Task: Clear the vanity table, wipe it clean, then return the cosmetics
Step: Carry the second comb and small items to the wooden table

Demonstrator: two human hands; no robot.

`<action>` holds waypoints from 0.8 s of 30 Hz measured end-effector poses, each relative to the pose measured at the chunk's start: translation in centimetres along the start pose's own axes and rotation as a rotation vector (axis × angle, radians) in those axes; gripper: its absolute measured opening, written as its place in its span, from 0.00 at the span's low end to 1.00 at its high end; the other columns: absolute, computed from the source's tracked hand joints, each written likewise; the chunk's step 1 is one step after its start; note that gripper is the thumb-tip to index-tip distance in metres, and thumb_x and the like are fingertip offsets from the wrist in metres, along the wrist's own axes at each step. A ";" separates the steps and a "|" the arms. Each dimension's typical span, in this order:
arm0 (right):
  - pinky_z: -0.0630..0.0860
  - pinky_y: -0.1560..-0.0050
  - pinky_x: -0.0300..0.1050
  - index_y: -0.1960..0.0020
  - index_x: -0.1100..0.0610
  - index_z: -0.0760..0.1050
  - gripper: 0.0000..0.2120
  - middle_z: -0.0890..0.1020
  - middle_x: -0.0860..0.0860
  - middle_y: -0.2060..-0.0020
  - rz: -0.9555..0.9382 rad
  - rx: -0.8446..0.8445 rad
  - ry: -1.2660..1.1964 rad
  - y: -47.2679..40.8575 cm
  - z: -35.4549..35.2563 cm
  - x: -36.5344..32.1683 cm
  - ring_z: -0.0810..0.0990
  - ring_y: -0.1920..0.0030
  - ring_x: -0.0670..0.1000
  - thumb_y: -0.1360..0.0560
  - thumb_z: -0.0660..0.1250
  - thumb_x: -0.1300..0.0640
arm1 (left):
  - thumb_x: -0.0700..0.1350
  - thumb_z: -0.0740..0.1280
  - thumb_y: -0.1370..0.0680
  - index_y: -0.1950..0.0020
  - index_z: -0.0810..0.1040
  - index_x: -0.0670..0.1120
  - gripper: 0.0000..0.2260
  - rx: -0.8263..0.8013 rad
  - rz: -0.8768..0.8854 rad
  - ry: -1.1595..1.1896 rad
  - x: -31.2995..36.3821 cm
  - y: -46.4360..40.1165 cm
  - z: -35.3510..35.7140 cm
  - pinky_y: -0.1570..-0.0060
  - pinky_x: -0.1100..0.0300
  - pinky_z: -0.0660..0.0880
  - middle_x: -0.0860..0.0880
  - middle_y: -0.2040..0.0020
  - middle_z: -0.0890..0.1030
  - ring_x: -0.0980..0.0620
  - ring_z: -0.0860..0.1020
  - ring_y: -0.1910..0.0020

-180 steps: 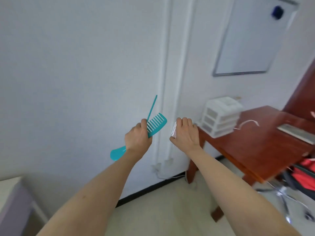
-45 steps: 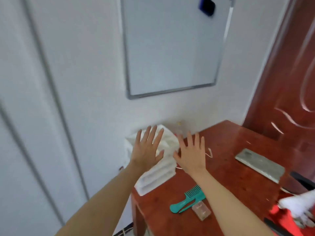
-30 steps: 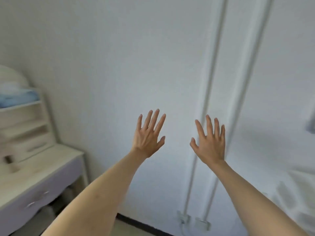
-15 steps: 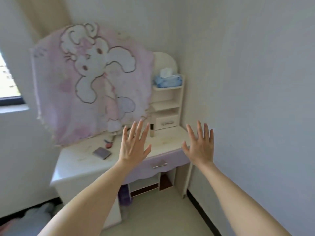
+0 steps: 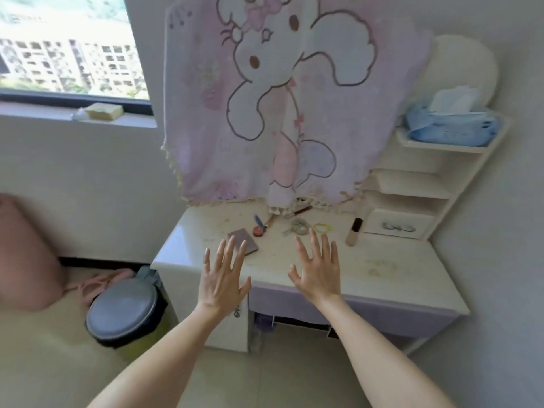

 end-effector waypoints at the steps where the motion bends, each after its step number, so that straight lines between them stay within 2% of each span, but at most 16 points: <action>1: 0.63 0.36 0.66 0.32 0.54 0.68 0.30 0.69 0.62 0.32 -0.018 -0.028 -0.008 -0.8 1.2 -0.2 0.68 0.34 0.66 0.31 0.55 0.44 | 0.59 0.51 0.27 0.27 0.60 0.44 0.32 -0.031 -0.027 0.002 -0.4 -0.3 0.9 0.37 0.38 0.64 0.40 0.29 0.67 0.40 0.67 0.32; 6: 0.67 0.38 0.65 0.35 0.54 0.72 0.29 0.73 0.61 0.35 -0.069 -0.140 -0.016 -4.8 6.7 -0.6 0.71 0.36 0.65 0.33 0.56 0.44 | 0.60 0.51 0.28 0.27 0.61 0.45 0.32 -0.132 -0.091 0.011 -1.9 -3.5 4.7 0.39 0.38 0.67 0.40 0.31 0.70 0.41 0.71 0.34; 11: 0.70 0.40 0.61 0.36 0.53 0.74 0.29 0.75 0.59 0.37 -0.063 -0.250 -0.008 -10.3 12.0 -0.5 0.74 0.37 0.62 0.33 0.54 0.44 | 0.60 0.53 0.29 0.23 0.50 0.45 0.37 -0.211 -0.091 0.091 -3.4 -9.2 9.4 0.40 0.39 0.67 0.41 0.31 0.71 0.42 0.72 0.35; 14: 0.73 0.43 0.59 0.38 0.53 0.75 0.28 0.77 0.58 0.39 -0.070 -0.314 0.005 -13.9 14.8 -0.6 0.76 0.40 0.62 0.33 0.55 0.44 | 0.60 0.54 0.30 0.28 0.62 0.43 0.34 -0.285 -0.069 0.096 -4.6 -13.1 12.3 0.43 0.39 0.71 0.41 0.33 0.73 0.41 0.74 0.36; 19: 0.77 0.46 0.57 0.38 0.55 0.76 0.30 0.79 0.59 0.43 -0.200 -0.354 -0.004 -18.9 18.7 -1.4 0.78 0.43 0.61 0.40 0.73 0.50 | 0.59 0.55 0.30 0.34 0.71 0.41 0.31 -0.379 0.054 0.078 -5.9 -17.4 16.7 0.46 0.41 0.74 0.41 0.37 0.76 0.41 0.76 0.40; 22: 0.76 0.45 0.55 0.40 0.56 0.73 0.29 0.79 0.59 0.43 -0.299 -0.372 -0.046 -20.8 20.5 -1.8 0.77 0.42 0.60 0.40 0.73 0.53 | 0.58 0.56 0.31 0.38 0.77 0.42 0.29 -0.354 0.200 0.067 -7.1 -18.6 18.2 0.47 0.44 0.76 0.43 0.39 0.78 0.43 0.78 0.41; 24: 0.75 0.45 0.54 0.41 0.55 0.71 0.27 0.78 0.58 0.42 -0.371 -0.387 -0.049 -21.6 21.3 -1.9 0.77 0.42 0.60 0.39 0.71 0.52 | 0.59 0.58 0.33 0.37 0.76 0.45 0.29 -0.327 0.355 0.059 -8.3 -19.1 18.8 0.47 0.46 0.76 0.44 0.39 0.78 0.46 0.77 0.40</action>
Point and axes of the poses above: each hand's wrist, its own y-axis away from the middle knuckle, its own z-axis out of the palm, x = y × z, the point moved 3 cm from there along -y, towards the middle knuckle
